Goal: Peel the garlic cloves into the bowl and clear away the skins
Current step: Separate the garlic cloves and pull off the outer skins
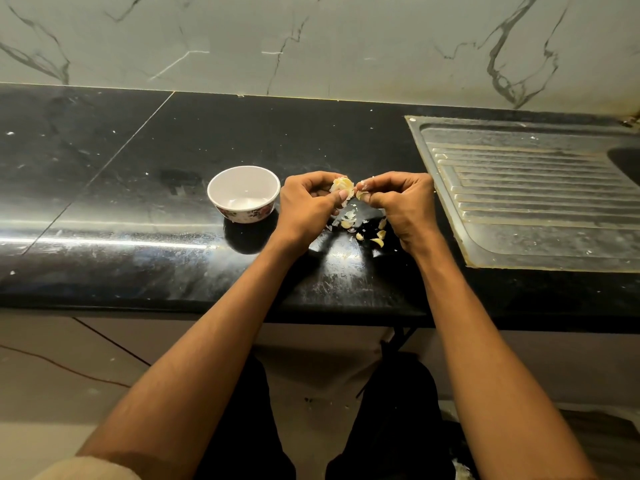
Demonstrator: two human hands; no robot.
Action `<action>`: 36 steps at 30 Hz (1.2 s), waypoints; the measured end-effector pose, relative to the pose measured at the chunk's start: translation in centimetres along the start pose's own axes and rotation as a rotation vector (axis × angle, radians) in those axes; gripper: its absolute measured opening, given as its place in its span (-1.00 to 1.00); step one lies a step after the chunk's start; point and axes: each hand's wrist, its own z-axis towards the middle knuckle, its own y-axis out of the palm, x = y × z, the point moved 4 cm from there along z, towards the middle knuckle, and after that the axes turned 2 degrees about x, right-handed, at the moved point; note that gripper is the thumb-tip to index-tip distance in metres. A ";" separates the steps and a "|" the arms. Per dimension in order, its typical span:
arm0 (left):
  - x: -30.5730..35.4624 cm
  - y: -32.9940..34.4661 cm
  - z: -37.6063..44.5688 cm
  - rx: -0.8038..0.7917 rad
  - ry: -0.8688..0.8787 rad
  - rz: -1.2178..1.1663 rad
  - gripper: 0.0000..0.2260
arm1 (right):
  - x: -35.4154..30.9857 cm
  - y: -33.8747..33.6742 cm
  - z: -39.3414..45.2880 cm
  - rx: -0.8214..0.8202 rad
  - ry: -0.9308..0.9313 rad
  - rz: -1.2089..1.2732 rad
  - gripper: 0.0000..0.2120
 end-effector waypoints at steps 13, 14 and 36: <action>0.1 -0.2 -0.1 0.019 -0.026 0.001 -0.86 | 0.4 0.4 0.1 -0.070 -0.031 -0.081 -0.69; 0.1 -0.2 -0.1 0.019 -0.026 -0.001 -0.85 | 0.4 0.4 0.1 -0.087 -0.033 -0.082 -0.72; 0.4 -0.3 -0.2 0.012 -0.028 0.017 -0.87 | -0.3 -0.2 0.3 -0.097 -0.078 0.045 -0.69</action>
